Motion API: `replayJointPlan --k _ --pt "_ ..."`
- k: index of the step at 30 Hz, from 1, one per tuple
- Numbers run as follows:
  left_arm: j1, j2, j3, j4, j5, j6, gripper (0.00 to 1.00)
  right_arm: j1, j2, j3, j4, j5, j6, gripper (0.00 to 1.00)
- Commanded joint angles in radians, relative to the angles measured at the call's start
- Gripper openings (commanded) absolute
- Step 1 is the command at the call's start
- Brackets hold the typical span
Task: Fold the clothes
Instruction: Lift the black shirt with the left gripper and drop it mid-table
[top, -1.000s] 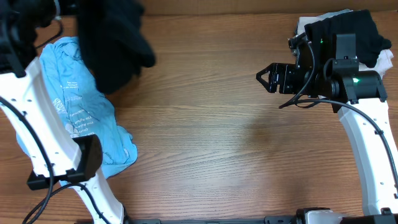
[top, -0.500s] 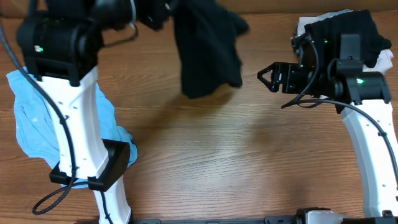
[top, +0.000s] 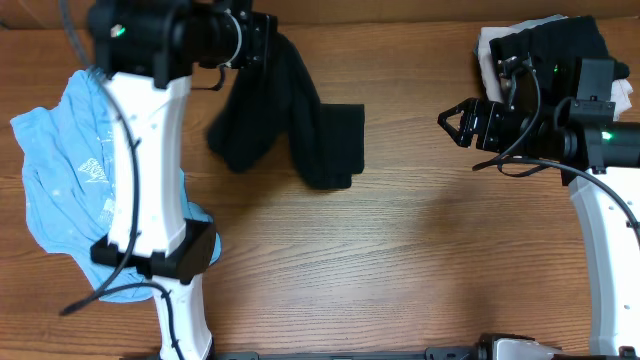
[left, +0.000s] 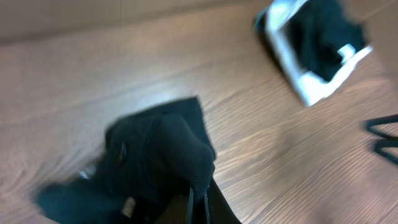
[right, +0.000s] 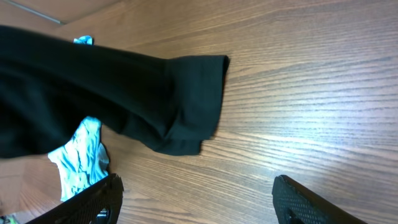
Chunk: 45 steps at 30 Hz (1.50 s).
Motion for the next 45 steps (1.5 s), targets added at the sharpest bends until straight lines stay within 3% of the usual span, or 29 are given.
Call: replayJointPlan --k 1,8,17,26,32,39,40,41,42,43,45 --pt "-0.004 0.046 -0.054 0.025 -0.005 0.032 0.04 -0.001 -0.024 0.025 -0.006 0.018 -0.001 0.80" --pt "-0.060 0.047 -0.045 0.059 -0.002 0.054 0.04 -0.001 -0.024 0.025 -0.037 0.068 -0.001 0.81" --pt "-0.160 -0.024 0.084 -0.062 0.027 0.054 0.04 -0.002 -0.024 0.025 -0.043 0.099 0.000 0.79" --pt "-0.281 -0.105 0.091 -0.067 0.034 0.076 0.04 -0.003 -0.024 0.025 -0.041 0.147 0.001 0.76" --pt "-0.258 -0.103 -0.016 -0.067 -0.193 0.075 0.04 -0.003 -0.024 0.025 -0.045 0.169 0.004 0.75" --pt "-0.193 -0.089 -0.281 -0.051 -0.493 0.065 0.06 -0.003 -0.024 0.025 -0.043 0.172 0.004 0.75" --pt "-0.177 -0.083 -0.336 -0.035 -0.522 0.065 0.15 -0.003 -0.024 0.025 -0.044 0.172 0.004 0.75" --pt "-0.162 -0.077 -0.385 -0.015 -0.541 0.065 0.48 -0.003 -0.024 0.025 -0.045 0.172 0.004 0.75" --pt "-0.153 -0.072 -0.412 -0.001 -0.549 0.065 0.62 -0.003 -0.024 0.025 -0.047 0.172 0.004 0.76" --pt "-0.135 -0.063 -0.462 0.029 -0.554 0.065 0.98 -0.003 -0.024 0.025 -0.048 0.172 0.004 0.76" --pt "-0.109 -0.046 -0.511 0.074 -0.550 0.064 1.00 -0.003 -0.024 0.025 -0.052 0.172 0.004 0.76"
